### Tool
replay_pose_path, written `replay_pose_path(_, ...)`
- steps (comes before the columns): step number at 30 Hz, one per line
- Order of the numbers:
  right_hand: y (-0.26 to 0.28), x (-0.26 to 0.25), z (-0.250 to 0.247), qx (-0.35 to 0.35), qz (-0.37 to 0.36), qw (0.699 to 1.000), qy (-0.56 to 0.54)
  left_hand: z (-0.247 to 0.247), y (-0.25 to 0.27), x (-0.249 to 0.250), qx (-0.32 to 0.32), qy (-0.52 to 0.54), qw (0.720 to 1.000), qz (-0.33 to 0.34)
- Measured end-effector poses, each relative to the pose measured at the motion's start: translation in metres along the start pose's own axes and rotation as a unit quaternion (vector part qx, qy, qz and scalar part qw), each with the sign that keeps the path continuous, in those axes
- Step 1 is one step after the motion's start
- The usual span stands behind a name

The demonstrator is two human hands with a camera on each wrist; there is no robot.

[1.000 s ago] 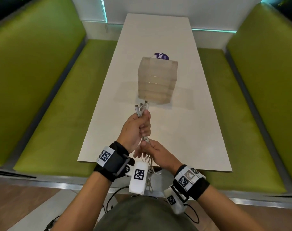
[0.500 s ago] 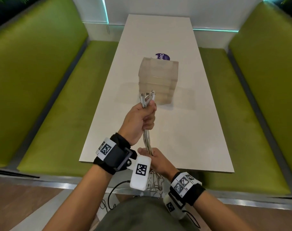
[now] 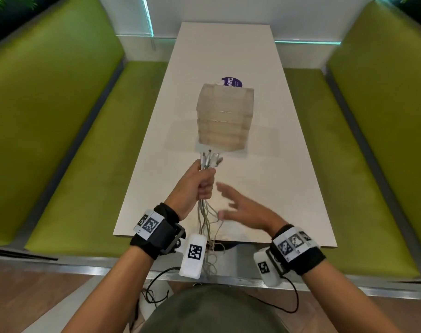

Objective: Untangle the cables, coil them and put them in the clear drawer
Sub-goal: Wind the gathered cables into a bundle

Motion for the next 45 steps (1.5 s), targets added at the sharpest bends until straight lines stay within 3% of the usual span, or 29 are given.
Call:
replay_pose_path(2, -0.002, -0.027, -0.011, 0.050, -0.045, 0.995, -0.076, 0.002, 0.002, -0.004, -0.004, -0.005, 1.000, -0.008)
replay_pose_path(7, -0.010, -0.070, -0.002, 0.014, -0.119, 0.983, -0.141, 0.012, 0.002, -0.005, -0.005, -0.103, 0.995, 0.016)
replay_pose_path(10, -0.013, -0.069, 0.006, 0.065, -0.145, 0.968, -0.193, 0.009, 0.003, -0.006, -0.015, -0.131, 0.990, 0.048)
replay_pose_path(14, -0.016, -0.072, 0.014, 0.154, -0.145, 0.964, -0.160, 0.013, 0.009, -0.009, -0.030, -0.163, 0.982, 0.085)
replay_pose_path(18, -0.015, -0.082, 0.015, 0.176, -0.157, 0.969, -0.076, 0.013, 0.008, -0.016, 0.012, -0.101, 0.989, 0.108)
replay_pose_path(20, -0.012, -0.087, 0.014, 0.170, -0.143, 0.969, -0.111, 0.008, 0.008, -0.022, 0.034, -0.076, 0.990, 0.116)
replay_pose_path(23, -0.009, -0.092, 0.011, 0.156, -0.126, 0.967, -0.155, 0.005, 0.011, -0.028, 0.028, -0.059, 0.993, 0.096)
replay_pose_path(28, -0.015, -0.083, 0.000, 0.170, -0.084, 0.970, -0.155, 0.004, 0.010, -0.030, 0.032, -0.141, 0.988, 0.047)
replay_pose_path(30, -0.013, -0.074, -0.007, 0.132, -0.033, 0.985, -0.109, -0.006, 0.006, -0.030, 0.039, -0.191, 0.980, 0.046)
replay_pose_path(32, -0.007, -0.070, -0.021, 0.152, 0.031, 0.986, -0.059, -0.017, 0.003, -0.033, 0.037, -0.251, 0.966, 0.055)
replay_pose_path(33, -0.003, -0.072, -0.029, 0.188, 0.039, 0.981, -0.024, -0.023, 0.003, -0.034, 0.034, -0.274, 0.959, 0.059)
replay_pose_path(35, 0.003, -0.084, -0.040, 0.223, -0.013, 0.966, 0.127, -0.029, 0.001, -0.035, 0.020, -0.312, 0.948, 0.057)
replay_pose_path(38, -0.007, -0.096, -0.024, 0.089, -0.057, 0.889, 0.445, -0.027, 0.000, -0.033, -0.022, -0.381, 0.922, 0.058)
replay_pose_path(40, -0.017, -0.090, -0.008, -0.003, -0.023, 0.849, 0.528, -0.023, -0.001, -0.031, -0.050, -0.416, 0.906, 0.064)
replay_pose_path(42, -0.025, -0.085, 0.000, -0.036, 0.003, 0.850, 0.526, -0.022, -0.002, -0.030, -0.061, -0.424, 0.900, 0.074)
replay_pose_path(45, -0.023, -0.088, -0.001, -0.055, 0.060, 0.908, 0.411, -0.025, -0.001, -0.027, -0.050, -0.406, 0.910, 0.071)
Point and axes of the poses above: each hand's wrist, its own y-axis away from the middle knuckle, its own z-axis out of the palm, x = y × z, the point moved 3 cm from there along -y, towards the middle knuckle, and after that the axes turned 11 degrees about -y, right-handed, at the moved point
